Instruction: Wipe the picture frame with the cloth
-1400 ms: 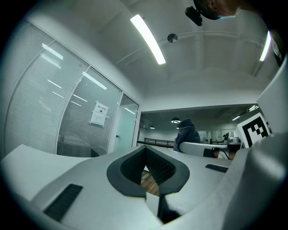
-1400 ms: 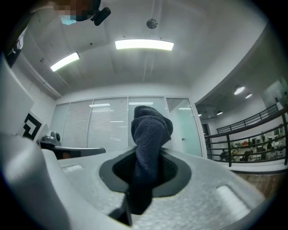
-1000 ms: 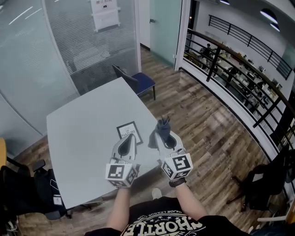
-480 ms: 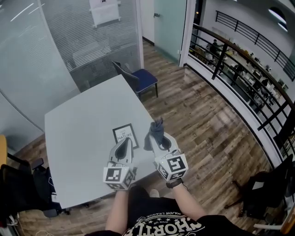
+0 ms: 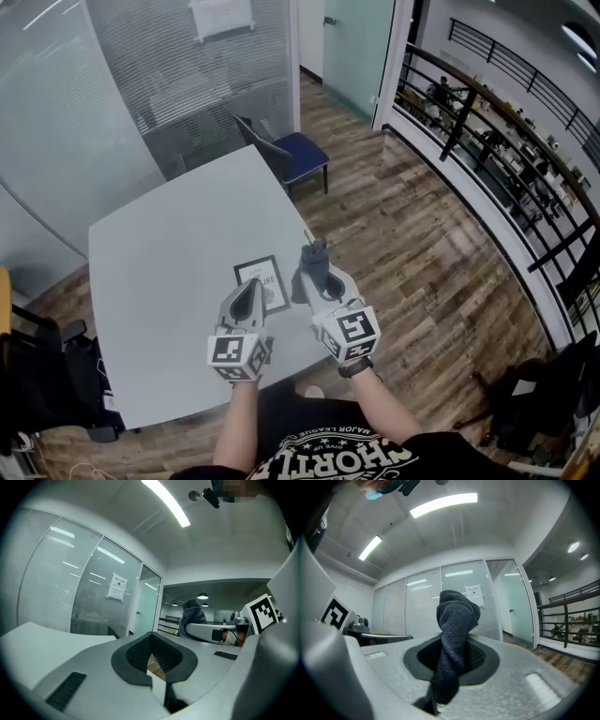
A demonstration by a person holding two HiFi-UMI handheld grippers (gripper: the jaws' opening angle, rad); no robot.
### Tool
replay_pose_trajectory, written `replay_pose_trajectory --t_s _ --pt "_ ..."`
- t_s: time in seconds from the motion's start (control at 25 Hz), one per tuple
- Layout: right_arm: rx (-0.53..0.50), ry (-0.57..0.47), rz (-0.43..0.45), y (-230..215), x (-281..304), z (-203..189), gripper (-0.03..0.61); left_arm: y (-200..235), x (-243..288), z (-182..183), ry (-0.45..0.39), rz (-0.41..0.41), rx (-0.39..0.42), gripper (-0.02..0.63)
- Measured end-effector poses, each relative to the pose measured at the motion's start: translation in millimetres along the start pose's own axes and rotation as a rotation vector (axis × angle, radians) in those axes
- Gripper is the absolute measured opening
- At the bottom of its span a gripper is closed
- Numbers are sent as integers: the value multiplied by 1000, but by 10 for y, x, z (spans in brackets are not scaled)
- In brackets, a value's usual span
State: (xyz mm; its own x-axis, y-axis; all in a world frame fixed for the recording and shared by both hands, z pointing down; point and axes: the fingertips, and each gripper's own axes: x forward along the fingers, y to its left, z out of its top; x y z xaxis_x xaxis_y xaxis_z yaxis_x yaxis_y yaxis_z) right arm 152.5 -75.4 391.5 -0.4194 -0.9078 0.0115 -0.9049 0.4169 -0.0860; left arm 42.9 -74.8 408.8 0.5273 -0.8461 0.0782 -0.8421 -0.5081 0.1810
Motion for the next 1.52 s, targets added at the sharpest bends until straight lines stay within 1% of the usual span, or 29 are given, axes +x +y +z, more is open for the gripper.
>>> replay_pose_trajectory --t_s 0.2,0.4,0.6,0.72,0.8,0.92,1.08,1.2,1.32,1.4,1.52 --pt "-6 45 58 43 468 -113 71 431 124 -162 37 38 -11 6" --pt "-41 173 140 149 945 -462 72 864 224 -431 103 83 -34 6" --pt "-107 308 186 135 1361 -922 72 1283 289 -854 206 121 -61 6" --pt "-162 387 233 158 1578 -1191 72 1489 294 -1169 295 141 -105 6" --pt "-208 438 277 205 1731 -1378 72 1576 294 -1415 356 137 -138 6" --pt "-296 519 381 372 1932 -1668 74 1629 258 -1822 448 126 -170 6" --pt "-512 626 550 632 2158 -2046 74 1624 226 -2266 554 107 -192 6" --pt "-654 704 657 775 2278 -2403 74 1573 235 -2498 604 90 -209 6" --pt "-776 797 764 916 2346 -2799 74 1574 203 -2728 657 85 -235 6" --pt "-843 854 819 958 2386 -3037 74 1582 194 -2866 694 87 -246 6" --pt "-894 914 853 961 2469 -3286 74 1582 189 -3042 738 90 -269 6"
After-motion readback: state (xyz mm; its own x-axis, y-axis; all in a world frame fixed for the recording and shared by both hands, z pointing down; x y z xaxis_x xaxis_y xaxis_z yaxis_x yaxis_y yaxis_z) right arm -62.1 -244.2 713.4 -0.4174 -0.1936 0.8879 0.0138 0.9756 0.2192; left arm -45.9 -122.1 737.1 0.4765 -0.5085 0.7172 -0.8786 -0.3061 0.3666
